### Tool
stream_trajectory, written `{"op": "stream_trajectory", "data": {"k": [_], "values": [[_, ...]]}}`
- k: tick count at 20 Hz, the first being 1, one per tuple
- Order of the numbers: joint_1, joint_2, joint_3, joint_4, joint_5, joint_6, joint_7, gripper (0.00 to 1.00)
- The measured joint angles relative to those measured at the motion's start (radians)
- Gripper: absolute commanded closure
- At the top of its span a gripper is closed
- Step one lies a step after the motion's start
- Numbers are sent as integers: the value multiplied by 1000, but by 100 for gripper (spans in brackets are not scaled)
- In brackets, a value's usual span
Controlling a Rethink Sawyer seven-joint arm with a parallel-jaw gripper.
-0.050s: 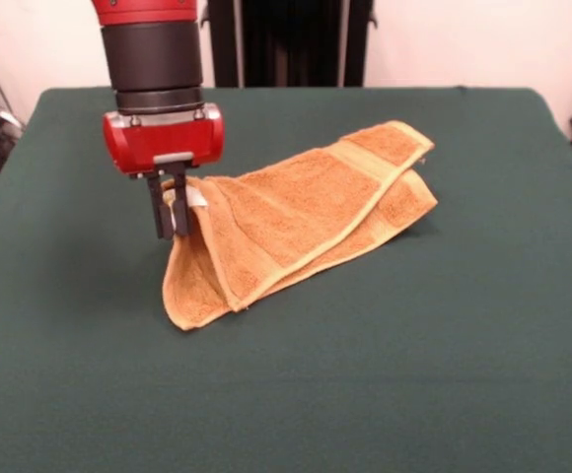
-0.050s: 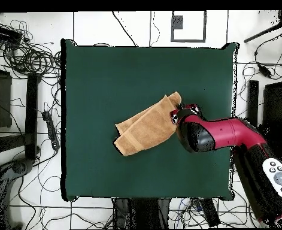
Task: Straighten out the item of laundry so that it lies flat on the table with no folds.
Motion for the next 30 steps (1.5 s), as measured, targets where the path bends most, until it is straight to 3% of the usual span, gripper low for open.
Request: {"op": "stream_trajectory", "data": {"k": [11, 23, 30], "values": [[7, 5, 77, -63, 25, 143, 0, 100], [10, 11, 128, -103, 27, 165, 0, 100], [57, 13, 133, -174, 49, 282, 0, 100]]}}
